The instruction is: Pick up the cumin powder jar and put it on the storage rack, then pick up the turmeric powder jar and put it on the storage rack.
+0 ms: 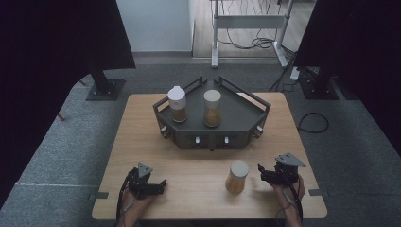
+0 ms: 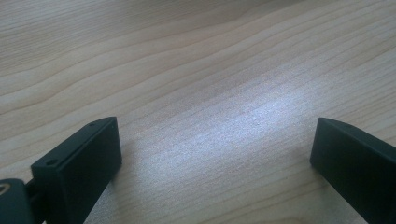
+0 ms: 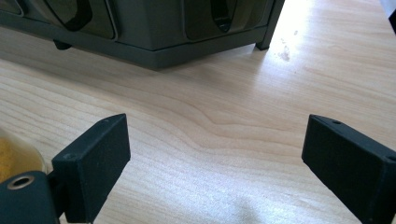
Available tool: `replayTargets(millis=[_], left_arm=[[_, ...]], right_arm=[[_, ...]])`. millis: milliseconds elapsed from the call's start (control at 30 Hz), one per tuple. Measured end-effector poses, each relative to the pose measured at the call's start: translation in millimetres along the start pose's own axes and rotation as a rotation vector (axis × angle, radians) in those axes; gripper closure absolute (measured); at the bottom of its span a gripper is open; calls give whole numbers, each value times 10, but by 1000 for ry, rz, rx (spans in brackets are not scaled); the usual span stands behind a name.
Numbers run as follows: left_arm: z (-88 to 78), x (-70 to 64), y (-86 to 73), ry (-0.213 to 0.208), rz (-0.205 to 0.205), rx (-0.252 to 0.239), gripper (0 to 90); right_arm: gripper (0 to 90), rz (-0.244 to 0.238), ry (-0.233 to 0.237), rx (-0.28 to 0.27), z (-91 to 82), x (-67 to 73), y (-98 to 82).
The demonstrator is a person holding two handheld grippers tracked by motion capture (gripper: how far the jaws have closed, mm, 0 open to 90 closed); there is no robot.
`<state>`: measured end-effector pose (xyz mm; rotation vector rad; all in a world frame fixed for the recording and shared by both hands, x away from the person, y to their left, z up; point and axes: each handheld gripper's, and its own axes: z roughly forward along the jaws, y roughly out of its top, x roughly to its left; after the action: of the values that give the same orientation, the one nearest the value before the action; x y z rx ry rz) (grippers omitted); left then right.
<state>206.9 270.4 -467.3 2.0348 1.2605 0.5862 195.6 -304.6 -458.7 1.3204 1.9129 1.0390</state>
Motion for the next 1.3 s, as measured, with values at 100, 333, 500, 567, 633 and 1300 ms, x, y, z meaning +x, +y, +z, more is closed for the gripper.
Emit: replayTargets(millis=[100, 333, 500, 567, 633, 1300], left_arm=[[0, 0, 0, 0, 0, 0, 15], [0, 0, 0, 0, 0, 0, 15], [0, 0, 0, 0, 0, 0, 15], [0, 0, 0, 0, 0, 0, 15], [-1, 0, 0, 0, 0, 0, 15], [-1, -1, -1, 0, 0, 0, 16]], right_arm=[[72, 2, -1, 3, 12, 3, -28], [73, 4, -1, 12, 40, 7, -70], [73, 7, 1, 14, 46, 11, -74], [73, 4, 1, 16, 48, 14, -73], [73, 5, 2, 15, 49, 14, -75], [73, 0, -2, -24, -53, 32, -48]])
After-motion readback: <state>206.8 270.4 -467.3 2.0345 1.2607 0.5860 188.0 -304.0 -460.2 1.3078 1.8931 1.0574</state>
